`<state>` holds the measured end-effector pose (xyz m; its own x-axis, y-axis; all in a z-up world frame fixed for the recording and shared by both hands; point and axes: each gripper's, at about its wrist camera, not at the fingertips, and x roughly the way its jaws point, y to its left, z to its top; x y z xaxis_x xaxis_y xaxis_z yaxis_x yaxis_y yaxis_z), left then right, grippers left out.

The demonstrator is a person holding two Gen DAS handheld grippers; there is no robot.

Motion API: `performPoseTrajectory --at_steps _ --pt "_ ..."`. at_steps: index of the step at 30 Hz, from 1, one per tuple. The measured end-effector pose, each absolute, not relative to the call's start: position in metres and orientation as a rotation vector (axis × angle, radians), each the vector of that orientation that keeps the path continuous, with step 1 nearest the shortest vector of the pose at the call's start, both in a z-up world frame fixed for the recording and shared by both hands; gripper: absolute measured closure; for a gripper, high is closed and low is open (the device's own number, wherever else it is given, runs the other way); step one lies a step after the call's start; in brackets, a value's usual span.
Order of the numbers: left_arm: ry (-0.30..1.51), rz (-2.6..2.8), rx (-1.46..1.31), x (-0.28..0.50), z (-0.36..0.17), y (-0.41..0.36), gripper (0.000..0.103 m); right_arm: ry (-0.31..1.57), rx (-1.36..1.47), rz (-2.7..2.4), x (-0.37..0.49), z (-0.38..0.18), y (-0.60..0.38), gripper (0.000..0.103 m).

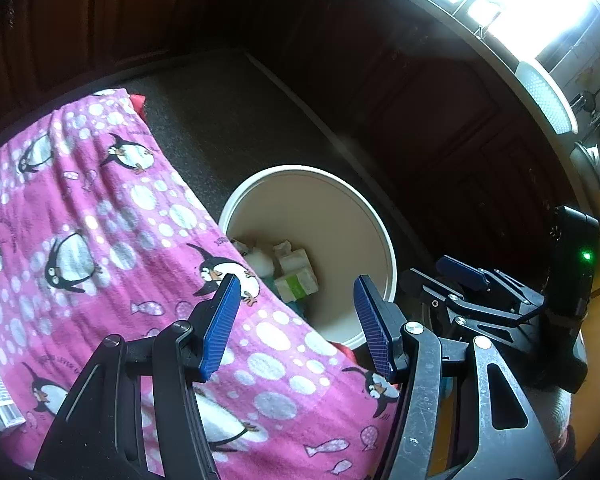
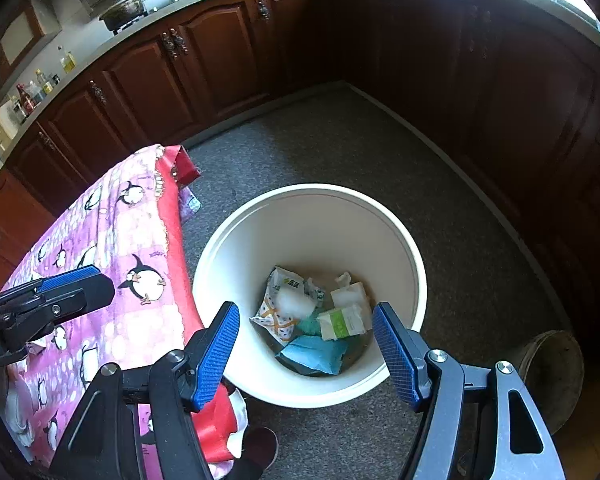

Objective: Collect trash
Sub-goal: 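Move both open tools back over the table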

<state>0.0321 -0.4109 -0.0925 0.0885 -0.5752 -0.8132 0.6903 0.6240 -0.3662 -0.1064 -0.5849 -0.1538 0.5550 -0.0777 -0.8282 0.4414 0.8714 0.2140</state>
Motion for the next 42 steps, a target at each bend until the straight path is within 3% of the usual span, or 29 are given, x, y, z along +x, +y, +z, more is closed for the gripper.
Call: performPoseTrajectory --at_steps 42 --pt "1.044 -0.769 0.126 0.015 -0.064 -0.269 0.046 0.907 0.322 -0.129 -0.073 -0.118 -0.472 0.036"
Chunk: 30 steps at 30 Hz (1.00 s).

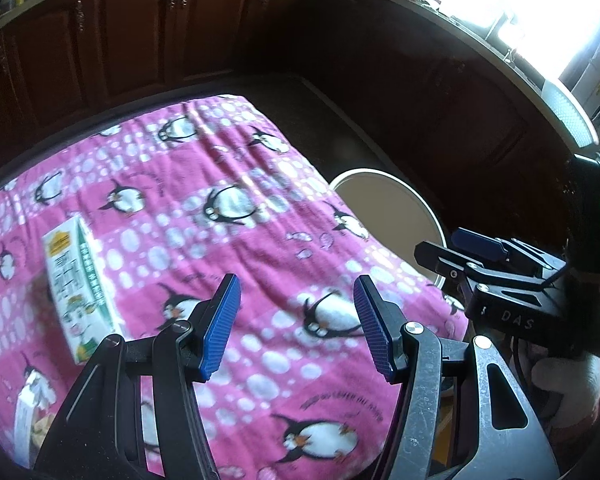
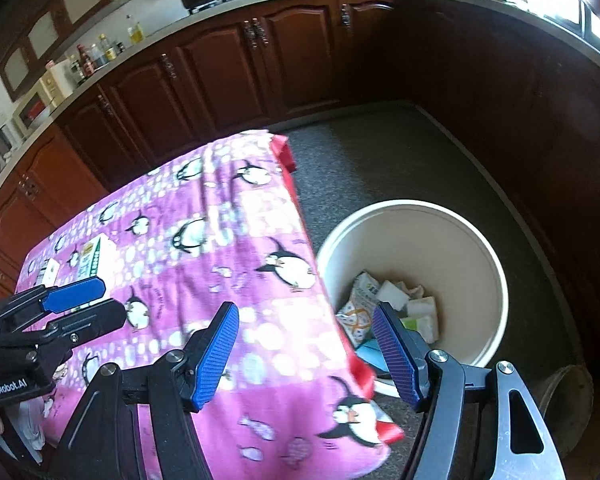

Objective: Collect trash
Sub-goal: 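Move both open tools back over the table, then grasp the white medicine box with the left tool while the right tool grasps the crumpled tissue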

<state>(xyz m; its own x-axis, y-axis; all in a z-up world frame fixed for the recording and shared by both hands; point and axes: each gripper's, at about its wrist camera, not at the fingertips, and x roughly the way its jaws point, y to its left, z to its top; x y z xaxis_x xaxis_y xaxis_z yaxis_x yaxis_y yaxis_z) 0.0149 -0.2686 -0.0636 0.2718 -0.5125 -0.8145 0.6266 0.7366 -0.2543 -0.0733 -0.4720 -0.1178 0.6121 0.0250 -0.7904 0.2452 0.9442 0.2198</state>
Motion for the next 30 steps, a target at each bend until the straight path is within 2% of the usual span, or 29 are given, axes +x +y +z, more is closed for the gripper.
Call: performPoseTrajectory --at_steps 13,30 --pt "1.068 -0.706 0.115 0.004 -0.066 -0.186 0.046 0.925 0.276 0.017 -0.05 -0.114 -0.401 0.036" --pt "1.169 -0.528 0.185 0.005 -0.087 -0.015 0.046 0.993 0.208 0.252 -0.028 -0.121 -0.293 0.036"
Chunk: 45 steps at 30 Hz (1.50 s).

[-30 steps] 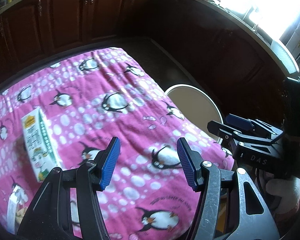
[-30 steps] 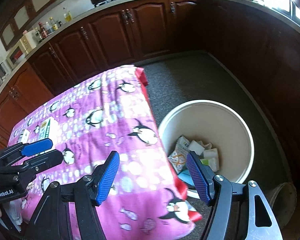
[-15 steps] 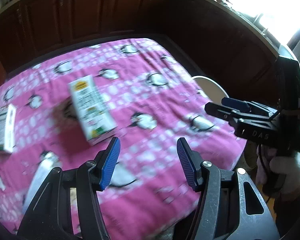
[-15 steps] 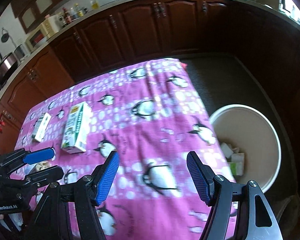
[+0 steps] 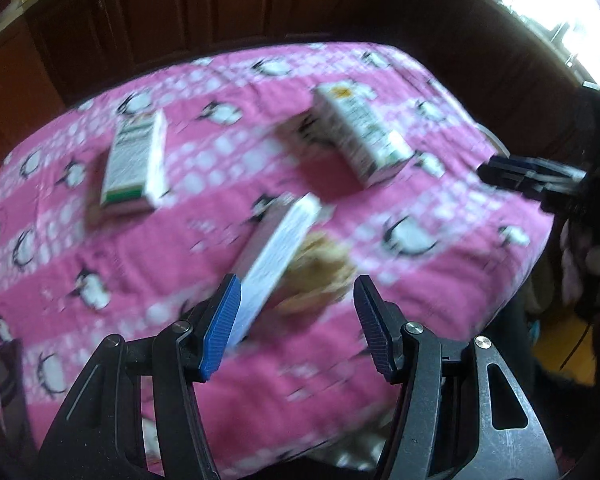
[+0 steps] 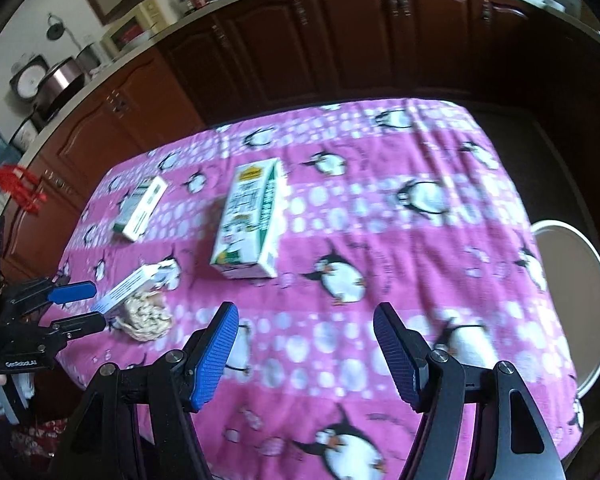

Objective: Collect trash
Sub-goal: 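Grasp the white medicine box with the left tool while the right tool grasps the crumpled tissue, then carry the medicine box and crumpled tissue over the white bucket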

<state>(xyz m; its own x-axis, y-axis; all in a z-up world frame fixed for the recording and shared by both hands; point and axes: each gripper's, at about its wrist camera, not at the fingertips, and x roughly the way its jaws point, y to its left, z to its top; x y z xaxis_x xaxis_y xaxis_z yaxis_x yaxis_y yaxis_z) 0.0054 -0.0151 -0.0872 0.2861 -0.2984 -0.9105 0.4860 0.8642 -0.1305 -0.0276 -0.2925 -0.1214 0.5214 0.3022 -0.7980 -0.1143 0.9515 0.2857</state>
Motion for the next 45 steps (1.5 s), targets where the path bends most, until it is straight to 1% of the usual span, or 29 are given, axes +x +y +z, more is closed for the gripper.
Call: performPoseTrajectory --at_steps 4,8,13,14,15,16,17,23,26,28,29,30,31,33,39,45 --pt "1.196 -0.524 0.226 0.008 -0.1 0.0 0.046 1.009 0.185 0.286 -0.025 -0.123 -0.272 0.036" --pt "1.197 -0.521 0.303 0.016 -0.114 -0.007 0.046 1.029 0.166 0.322 -0.024 -0.125 -0.253 0.036" --pt "1.194 -0.522 0.298 0.035 -0.124 -0.014 0.046 1.053 0.143 0.378 -0.021 -0.13 -0.226 0.035" --pt "1.196 -0.523 0.297 0.038 -0.126 -0.014 0.048 1.055 0.143 0.39 -0.021 -0.13 -0.223 0.035" --pt "1.196 -0.522 0.296 0.04 -0.128 -0.013 0.062 1.058 0.143 0.41 -0.021 -0.131 -0.217 0.035" --pt "1.21 -0.527 0.294 0.042 -0.131 -0.011 0.079 1.06 0.143 0.425 -0.02 -0.132 -0.213 0.035" --pt "1.22 -0.53 0.283 0.044 -0.132 -0.009 0.08 1.063 0.142 0.441 -0.019 -0.133 -0.208 0.035" --pt "1.203 -0.486 0.172 0.044 -0.126 0.025 0.083 1.07 0.124 0.545 -0.008 -0.142 -0.169 0.035" --pt "1.194 -0.447 0.129 0.043 -0.122 0.038 0.083 1.084 0.119 0.611 0.001 -0.153 -0.146 0.032" --pt "1.188 -0.441 0.117 0.041 -0.119 0.04 0.083 1.105 0.094 0.619 0.007 -0.164 -0.132 0.032" --pt "1.182 -0.437 0.112 0.039 -0.117 0.04 0.083 1.12 0.073 0.613 0.009 -0.17 -0.127 0.04" --pt "1.174 -0.436 0.109 0.038 -0.115 0.04 0.083 1.127 0.07 0.612 0.009 -0.173 -0.126 0.067" --pt "1.166 -0.435 0.108 0.036 -0.112 0.039 0.083 1.127 0.093 0.619 0.008 -0.174 -0.128 0.074" --pt "1.152 -0.439 0.107 0.034 -0.108 0.035 0.083 1.092 0.129 0.629 0.004 -0.167 -0.138 0.077" --pt "1.108 -0.465 0.116 0.032 -0.091 0.009 0.083 0.992 0.186 0.589 -0.013 -0.132 -0.187 0.077" --pt "1.063 -0.489 0.154 0.028 -0.076 -0.035 0.083 0.914 0.235 0.485 -0.03 -0.107 -0.244 0.077"
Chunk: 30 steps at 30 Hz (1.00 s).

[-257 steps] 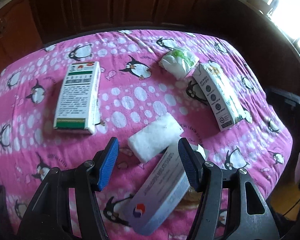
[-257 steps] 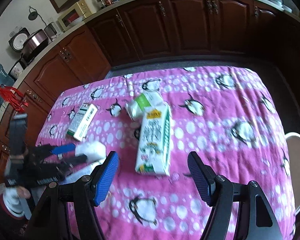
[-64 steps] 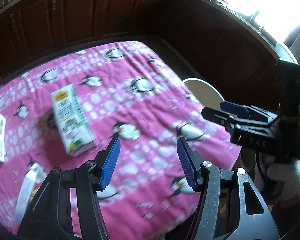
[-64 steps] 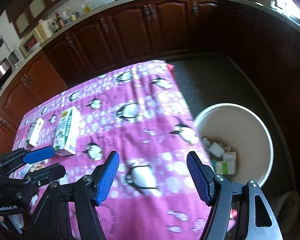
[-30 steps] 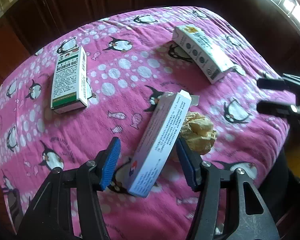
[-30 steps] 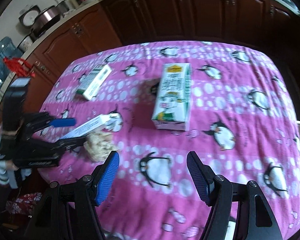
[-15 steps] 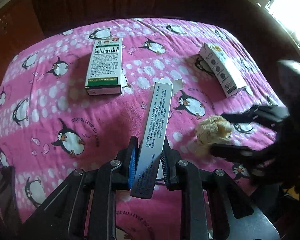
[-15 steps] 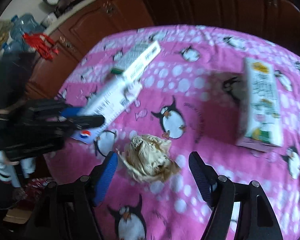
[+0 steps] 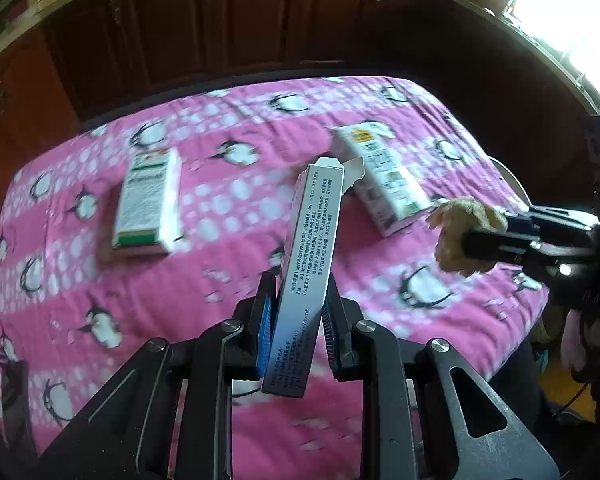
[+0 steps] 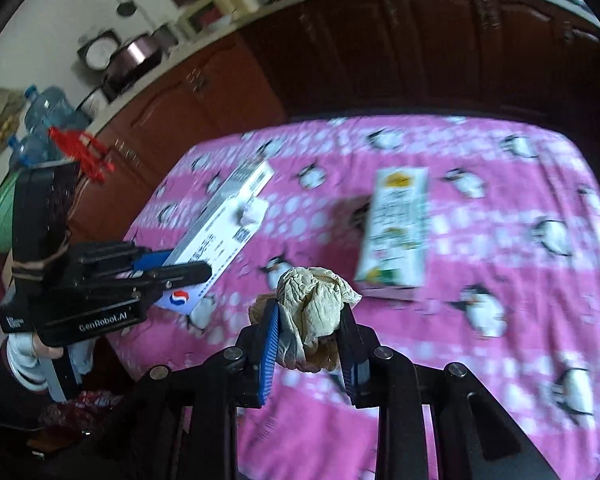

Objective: Collect trash
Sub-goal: 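Carry the medicine box and crumpled tissue over the white bucket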

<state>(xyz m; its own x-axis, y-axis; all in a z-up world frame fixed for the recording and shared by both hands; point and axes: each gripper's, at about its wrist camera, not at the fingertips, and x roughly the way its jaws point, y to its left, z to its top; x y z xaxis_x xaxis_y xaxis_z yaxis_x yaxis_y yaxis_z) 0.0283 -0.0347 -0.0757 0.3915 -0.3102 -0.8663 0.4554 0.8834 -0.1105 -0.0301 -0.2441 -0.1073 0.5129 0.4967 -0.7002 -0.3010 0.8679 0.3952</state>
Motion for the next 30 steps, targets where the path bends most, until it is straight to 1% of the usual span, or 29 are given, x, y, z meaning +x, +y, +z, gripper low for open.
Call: performPoseTrajectory --at_steps 16,22,30 --pt "1.011 -0.681 0.251 0.01 -0.058 -0.172 0.083 0.804 0.337 0.219 -0.077 -0.082 -0.382 0.077" --pt "0.996 -0.766 0.28 0.001 -0.059 -0.221 0.083 0.792 0.378 0.107 -0.094 -0.085 -0.437 0.077" --pt "1.019 -0.864 0.273 -0.001 -0.058 -0.29 0.083 0.796 0.441 -0.043 -0.119 -0.097 -0.507 0.077"
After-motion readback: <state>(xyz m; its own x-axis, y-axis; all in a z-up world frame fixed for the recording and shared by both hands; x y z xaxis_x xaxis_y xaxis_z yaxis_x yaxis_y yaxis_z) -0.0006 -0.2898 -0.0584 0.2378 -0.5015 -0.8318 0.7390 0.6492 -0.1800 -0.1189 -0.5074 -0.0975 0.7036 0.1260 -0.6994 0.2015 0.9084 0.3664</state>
